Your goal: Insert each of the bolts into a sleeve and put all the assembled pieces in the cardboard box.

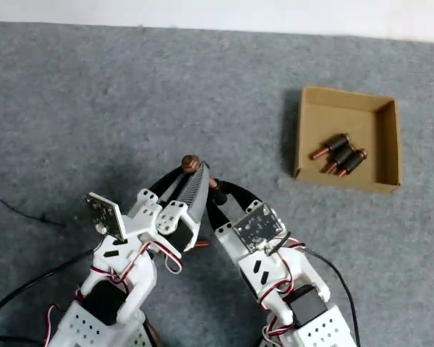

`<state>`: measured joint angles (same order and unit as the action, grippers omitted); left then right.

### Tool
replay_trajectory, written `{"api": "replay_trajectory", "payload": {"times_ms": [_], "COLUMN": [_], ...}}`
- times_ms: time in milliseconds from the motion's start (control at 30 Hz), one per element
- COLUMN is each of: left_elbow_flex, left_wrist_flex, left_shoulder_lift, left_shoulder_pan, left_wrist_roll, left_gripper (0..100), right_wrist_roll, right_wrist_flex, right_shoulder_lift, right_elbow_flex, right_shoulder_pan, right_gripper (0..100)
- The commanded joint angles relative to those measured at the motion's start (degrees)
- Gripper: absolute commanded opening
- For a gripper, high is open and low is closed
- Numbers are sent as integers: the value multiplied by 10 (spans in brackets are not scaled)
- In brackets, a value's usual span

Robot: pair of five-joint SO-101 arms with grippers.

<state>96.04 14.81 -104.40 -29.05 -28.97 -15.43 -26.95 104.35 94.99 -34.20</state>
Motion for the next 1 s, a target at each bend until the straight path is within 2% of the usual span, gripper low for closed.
{"api": "replay_trajectory", "payload": {"times_ms": [0, 167, 333, 567, 967], "left_elbow_flex": [11, 11, 11, 11, 11], "left_wrist_flex": [9, 10, 43, 71, 86], "left_shoulder_lift": [-1, -1, 0, 0, 0], "left_shoulder_pan": [-14, 2, 0, -29, -27], "left_wrist_roll": [-4, -4, -4, 0, 1], "left_gripper": [6, 6, 6, 6, 8], "right_wrist_roll": [-4, -4, -52, -52, -52], "right_wrist_flex": [27, 27, 26, 25, 26], "right_shoulder_lift": [10, 10, 10, 10, 10], "right_elbow_flex": [-6, -6, -3, 2, 10], "right_shoulder_pan": [7, 7, 7, 7, 33], "right_gripper": [5, 5, 5, 5, 5]}}
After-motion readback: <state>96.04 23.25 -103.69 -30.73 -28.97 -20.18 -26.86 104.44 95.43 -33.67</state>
